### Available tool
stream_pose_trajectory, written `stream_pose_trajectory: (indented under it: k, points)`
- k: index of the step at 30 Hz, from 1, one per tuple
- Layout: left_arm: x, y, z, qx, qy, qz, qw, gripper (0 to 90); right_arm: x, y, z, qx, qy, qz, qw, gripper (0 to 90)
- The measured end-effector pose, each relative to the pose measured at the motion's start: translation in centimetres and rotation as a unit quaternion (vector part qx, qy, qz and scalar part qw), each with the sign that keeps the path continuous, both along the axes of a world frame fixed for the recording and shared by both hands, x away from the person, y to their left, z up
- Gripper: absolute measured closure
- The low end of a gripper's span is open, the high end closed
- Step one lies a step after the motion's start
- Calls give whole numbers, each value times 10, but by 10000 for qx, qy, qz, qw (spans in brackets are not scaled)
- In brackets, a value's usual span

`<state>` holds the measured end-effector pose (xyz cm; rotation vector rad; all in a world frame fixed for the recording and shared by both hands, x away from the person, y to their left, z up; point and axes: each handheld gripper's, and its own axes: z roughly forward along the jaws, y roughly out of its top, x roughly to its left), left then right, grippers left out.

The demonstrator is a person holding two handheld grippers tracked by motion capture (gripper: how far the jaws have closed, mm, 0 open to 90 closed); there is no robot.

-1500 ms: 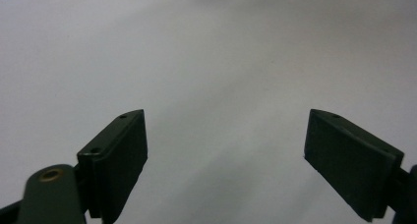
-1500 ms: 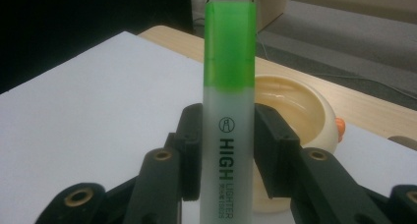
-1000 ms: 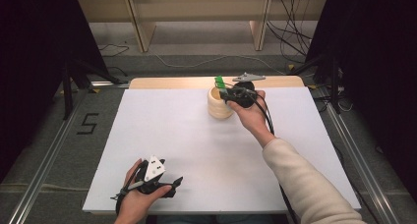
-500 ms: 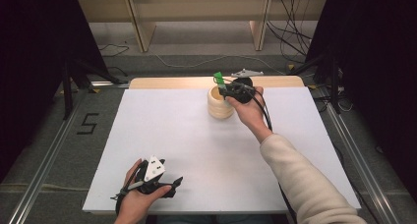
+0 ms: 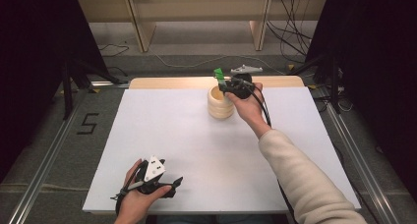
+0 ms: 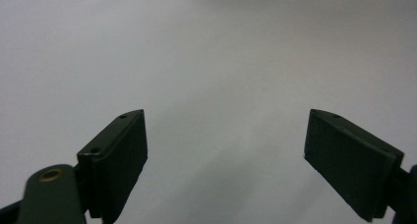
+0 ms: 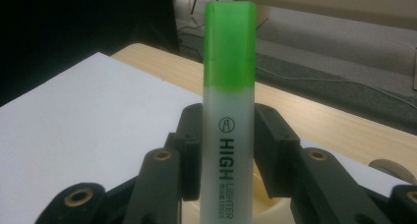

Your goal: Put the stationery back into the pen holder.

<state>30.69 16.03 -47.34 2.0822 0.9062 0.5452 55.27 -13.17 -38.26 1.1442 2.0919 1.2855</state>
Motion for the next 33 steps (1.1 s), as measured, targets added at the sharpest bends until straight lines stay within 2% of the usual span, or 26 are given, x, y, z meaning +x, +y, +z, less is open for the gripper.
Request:
stream_pose_trajectory:
  k: [12,33]
  points:
    - [0,0,0,-12,-12,0,10000,163,9,3,7,-44,-58,-30,10000,668]
    - [-1,0,0,-10,-20,5,10000,163,20,6,4,-44,-70,-87,9999,668]
